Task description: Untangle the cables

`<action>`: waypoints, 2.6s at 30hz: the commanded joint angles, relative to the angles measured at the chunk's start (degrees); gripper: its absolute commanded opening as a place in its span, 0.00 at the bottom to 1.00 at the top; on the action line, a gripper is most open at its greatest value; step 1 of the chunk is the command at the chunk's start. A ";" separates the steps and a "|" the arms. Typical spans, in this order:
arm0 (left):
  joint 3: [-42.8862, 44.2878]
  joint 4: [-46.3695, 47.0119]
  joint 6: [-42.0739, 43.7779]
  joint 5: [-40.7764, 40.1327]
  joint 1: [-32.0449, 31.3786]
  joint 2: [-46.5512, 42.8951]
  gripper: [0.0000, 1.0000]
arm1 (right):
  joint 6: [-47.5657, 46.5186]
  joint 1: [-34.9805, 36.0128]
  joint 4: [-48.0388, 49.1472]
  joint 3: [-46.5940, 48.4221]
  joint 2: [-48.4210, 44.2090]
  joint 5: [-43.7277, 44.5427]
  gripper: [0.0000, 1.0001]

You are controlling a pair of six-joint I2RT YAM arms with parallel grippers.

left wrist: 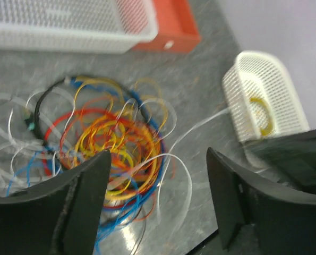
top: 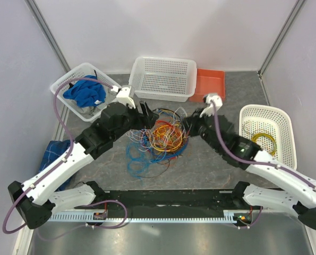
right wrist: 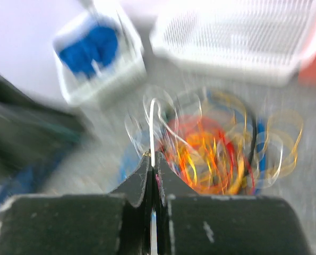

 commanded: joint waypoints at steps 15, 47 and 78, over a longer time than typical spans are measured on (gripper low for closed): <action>-16.38 -1.56 -17.44 -3.18 -0.24 -4.09 1.00 | -6.78 -12.10 -9.37 37.30 16.75 16.42 0.00; -26.15 49.65 2.49 16.23 -2.61 0.20 0.96 | -0.20 -19.31 -20.18 66.41 24.41 -2.38 0.00; -5.56 45.54 10.16 15.36 -5.25 29.05 0.86 | -0.81 -19.31 -19.74 53.74 11.40 -4.41 0.00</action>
